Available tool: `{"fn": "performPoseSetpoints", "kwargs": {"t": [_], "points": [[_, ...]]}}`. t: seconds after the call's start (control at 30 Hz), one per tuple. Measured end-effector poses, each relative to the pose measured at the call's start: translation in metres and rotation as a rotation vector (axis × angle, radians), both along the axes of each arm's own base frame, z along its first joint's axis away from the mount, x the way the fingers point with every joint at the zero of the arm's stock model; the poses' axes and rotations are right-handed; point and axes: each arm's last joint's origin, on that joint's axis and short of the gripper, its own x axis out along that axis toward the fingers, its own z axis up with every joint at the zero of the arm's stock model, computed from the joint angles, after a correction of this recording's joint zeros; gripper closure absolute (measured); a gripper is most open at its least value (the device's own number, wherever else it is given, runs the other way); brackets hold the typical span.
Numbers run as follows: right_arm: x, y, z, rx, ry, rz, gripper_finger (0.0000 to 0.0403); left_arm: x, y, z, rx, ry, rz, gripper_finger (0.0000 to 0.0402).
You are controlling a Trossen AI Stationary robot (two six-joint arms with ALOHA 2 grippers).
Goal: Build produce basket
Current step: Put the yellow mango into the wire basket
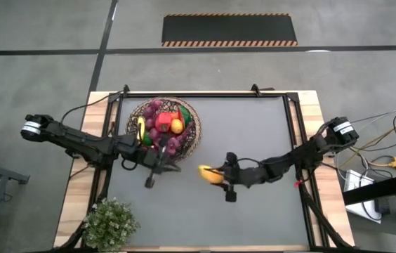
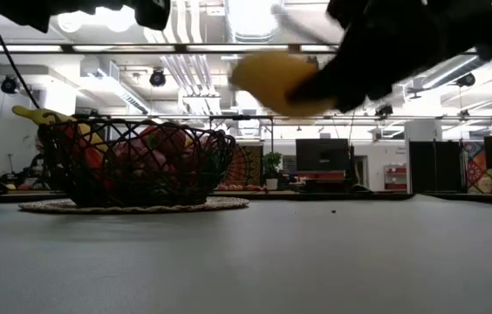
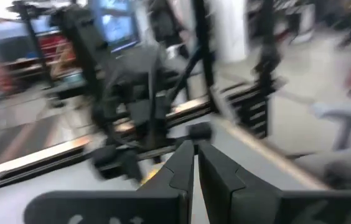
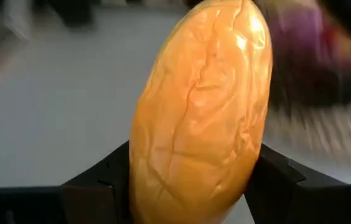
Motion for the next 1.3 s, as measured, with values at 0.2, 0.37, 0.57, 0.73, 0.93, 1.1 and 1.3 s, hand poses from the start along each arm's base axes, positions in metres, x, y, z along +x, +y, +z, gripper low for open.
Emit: {"fn": "performPoseSetpoints", "kwargs": {"t": [0.2,0.37,0.57,0.73,0.93,1.1,1.3], "points": [[-0.017,-0.003,0.004,-0.082,-0.391,0.228,0.0195,0.010,-0.007,-0.003,-0.094,-0.040,-0.069,0.0394],[-0.024,-0.005,-0.002,-0.097,-0.432,0.263,0.0195,0.027,-0.013,-0.014,-0.126,-0.089,-0.084,0.0357],[-0.021,-0.004,-0.005,-0.090,-0.419,0.262,0.0195,0.050,-0.018,-0.030,-0.188,-0.152,-0.092,0.0267],[-0.020,-0.003,-0.006,-0.090,-0.415,0.262,0.0195,0.075,-0.023,-0.047,-0.249,-0.166,-0.059,0.0199],[-0.022,-0.004,-0.009,-0.091,-0.406,0.266,0.0195,0.105,-0.029,-0.058,-0.271,-0.145,-0.031,0.0168],[-0.023,-0.004,-0.009,-0.091,-0.402,0.272,0.0195,0.115,-0.032,-0.061,-0.270,-0.138,-0.031,0.0173],[-0.023,-0.004,-0.010,-0.095,-0.400,0.273,0.0192,0.116,-0.033,-0.062,-0.274,-0.133,-0.020,0.0245]]}}
